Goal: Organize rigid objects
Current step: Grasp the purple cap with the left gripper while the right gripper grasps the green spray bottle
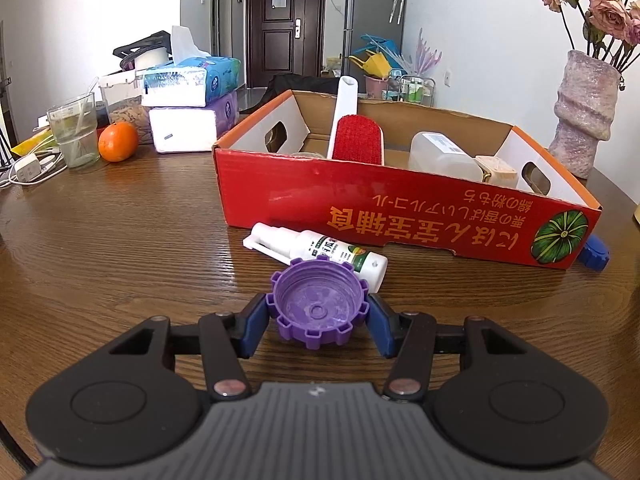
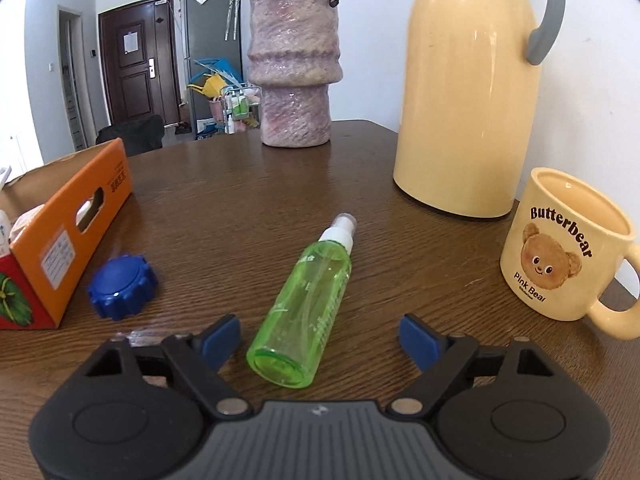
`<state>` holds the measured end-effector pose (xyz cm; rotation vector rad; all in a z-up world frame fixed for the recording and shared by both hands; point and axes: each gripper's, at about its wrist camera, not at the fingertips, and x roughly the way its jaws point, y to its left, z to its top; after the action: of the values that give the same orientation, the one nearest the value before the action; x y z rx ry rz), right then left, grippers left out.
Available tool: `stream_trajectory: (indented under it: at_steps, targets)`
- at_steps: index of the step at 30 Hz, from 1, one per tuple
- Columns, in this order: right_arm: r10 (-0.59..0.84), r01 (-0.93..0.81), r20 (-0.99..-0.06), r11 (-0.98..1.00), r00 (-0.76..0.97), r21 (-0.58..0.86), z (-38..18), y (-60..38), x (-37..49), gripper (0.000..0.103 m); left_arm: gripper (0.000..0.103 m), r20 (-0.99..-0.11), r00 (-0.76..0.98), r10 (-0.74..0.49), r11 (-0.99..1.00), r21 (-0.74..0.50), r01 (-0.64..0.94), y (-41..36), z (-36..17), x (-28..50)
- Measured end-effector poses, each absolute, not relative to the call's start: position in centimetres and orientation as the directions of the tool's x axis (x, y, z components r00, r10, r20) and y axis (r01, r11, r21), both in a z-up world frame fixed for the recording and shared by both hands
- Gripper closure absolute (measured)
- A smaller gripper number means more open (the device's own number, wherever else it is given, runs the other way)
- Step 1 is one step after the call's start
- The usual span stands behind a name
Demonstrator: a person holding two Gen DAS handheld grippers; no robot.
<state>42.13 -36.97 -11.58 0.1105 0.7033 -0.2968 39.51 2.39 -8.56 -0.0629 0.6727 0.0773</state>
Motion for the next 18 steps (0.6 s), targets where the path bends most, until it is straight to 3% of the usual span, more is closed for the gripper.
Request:
stream_trajectory:
  at_steps: [6,9,11,18]
  targets:
    - [-0.245,0.319,-0.640,0.948,0.728,0.000,-11.53,-37.15,42.30,0.037,0.049,-0.625,0.779,0.057,0.995,-0.030,-0.098,2.37,-8.56,39.50]
    - [-0.244,0.317,-0.635,0.948,0.733,0.001,-11.44,-37.16,42.24,0.051,0.049,-0.623,0.780,0.057,0.995,-0.031,-0.097,2.44,-8.50,39.49]
    - [-0.243,0.318,-0.630,0.948,0.737,0.006,-11.38,-37.23,42.09,0.067,0.049,-0.622,0.781,0.056,0.995,-0.031,-0.096,2.47,-8.50,39.47]
    - [-0.240,0.318,-0.626,0.948,0.742,0.013,-11.23,-37.16,41.68,0.073,0.049,-0.622,0.781,0.055,0.995,-0.035,-0.098,2.54,-8.49,39.44]
